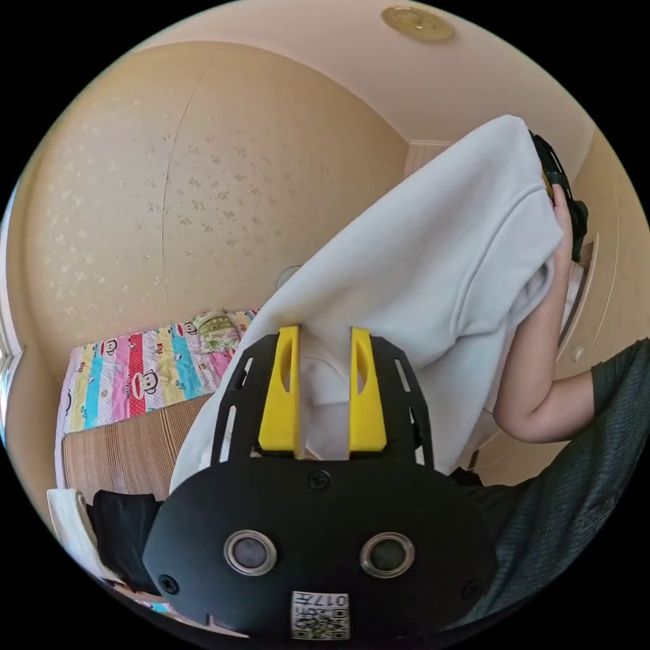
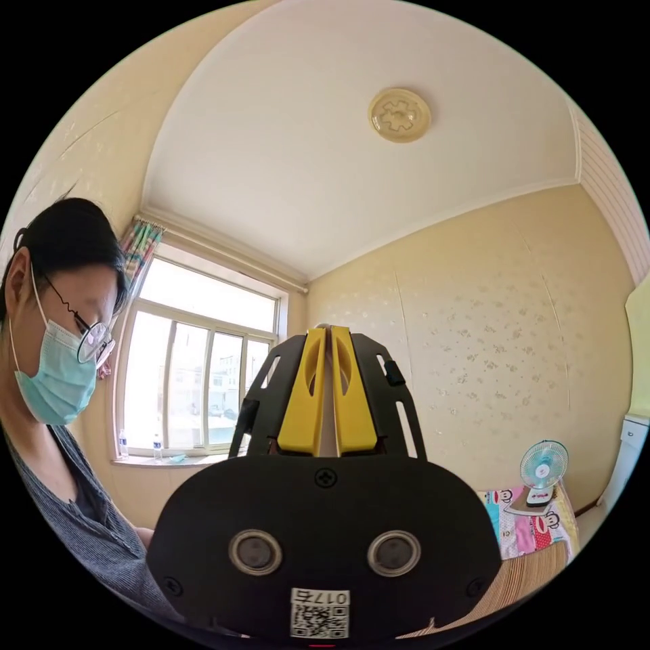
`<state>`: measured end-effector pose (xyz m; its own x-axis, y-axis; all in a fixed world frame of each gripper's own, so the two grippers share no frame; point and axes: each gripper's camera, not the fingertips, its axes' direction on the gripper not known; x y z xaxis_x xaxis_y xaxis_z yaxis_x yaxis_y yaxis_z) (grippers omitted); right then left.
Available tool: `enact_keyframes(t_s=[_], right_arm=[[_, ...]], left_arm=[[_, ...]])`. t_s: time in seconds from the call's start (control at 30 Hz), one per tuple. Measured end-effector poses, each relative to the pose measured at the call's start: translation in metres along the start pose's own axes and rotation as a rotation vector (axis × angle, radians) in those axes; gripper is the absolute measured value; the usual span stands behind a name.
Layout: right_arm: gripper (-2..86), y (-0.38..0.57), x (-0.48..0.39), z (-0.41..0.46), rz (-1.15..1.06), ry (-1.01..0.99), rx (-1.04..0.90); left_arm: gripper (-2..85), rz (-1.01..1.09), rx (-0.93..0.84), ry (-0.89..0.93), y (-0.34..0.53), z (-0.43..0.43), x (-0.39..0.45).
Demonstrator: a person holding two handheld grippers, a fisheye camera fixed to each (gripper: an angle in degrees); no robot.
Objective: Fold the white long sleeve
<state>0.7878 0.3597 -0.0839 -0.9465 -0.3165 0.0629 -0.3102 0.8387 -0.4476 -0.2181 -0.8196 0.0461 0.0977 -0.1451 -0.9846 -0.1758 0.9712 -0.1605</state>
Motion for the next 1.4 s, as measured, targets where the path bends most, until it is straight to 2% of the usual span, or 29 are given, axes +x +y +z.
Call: enact_keyframes(t_s=[0.1, 0.17, 0.27, 0.4, 0.47, 0.53, 0.7, 0.83, 1.0, 1.13, 1.23, 1.4], right_arm=[[1.7, -0.001, -0.018, -0.008, 0.005, 0.008, 0.023], [1.7, -0.002, -0.025, -0.017, 0.005, 0.001, 0.066], [1.7, -0.006, -0.037, -0.031, -0.001, -0.032, 0.121], [1.8, -0.015, -0.061, -0.041, -0.031, 0.003, 0.164], [1.8, -0.021, -0.072, -0.043, -0.042, 0.024, 0.167], [1.8, -0.029, -0.085, -0.043, -0.06, 0.062, 0.157], [1.8, -0.043, -0.107, -0.04, -0.1, 0.145, 0.142], [1.8, -0.055, -0.11, -0.041, -0.087, 0.141, 0.135], [1.7, -0.074, -0.107, -0.044, -0.096, 0.172, 0.125], [1.6, -0.094, -0.09, -0.049, -0.059, 0.154, 0.145], [1.6, -0.106, -0.08, -0.041, -0.034, 0.11, 0.149], [1.6, -0.129, -0.066, -0.015, -0.026, 0.093, 0.113]], left_arm=[[11.7, -0.048, -0.131, 0.273, -0.013, 0.017, -0.045], [13.6, -0.063, -0.151, 0.593, -0.007, 0.019, -0.064], [13.8, 0.002, -0.158, 0.685, 0.017, 0.008, -0.056], [13.6, 0.138, -0.157, 0.596, 0.041, -0.019, -0.015], [11.6, 0.221, -0.062, 0.502, 0.052, -0.046, 0.017], [9.4, 0.261, -0.017, 0.486, 0.055, -0.061, 0.038], [10.4, 0.25, -0.081, 0.416, 0.044, -0.065, 0.072], [10.8, 0.137, -0.08, 0.304, 0.038, -0.06, 0.071], [8.8, 0.08, -0.051, 0.314, 0.029, -0.069, 0.057], [7.5, 0.097, 0.038, 0.342, 0.028, -0.095, 0.041], [8.8, 0.121, -0.033, 0.372, 0.016, -0.087, 0.038], [8.8, 0.109, 0.015, 0.281, 0.005, -0.081, 0.035]])
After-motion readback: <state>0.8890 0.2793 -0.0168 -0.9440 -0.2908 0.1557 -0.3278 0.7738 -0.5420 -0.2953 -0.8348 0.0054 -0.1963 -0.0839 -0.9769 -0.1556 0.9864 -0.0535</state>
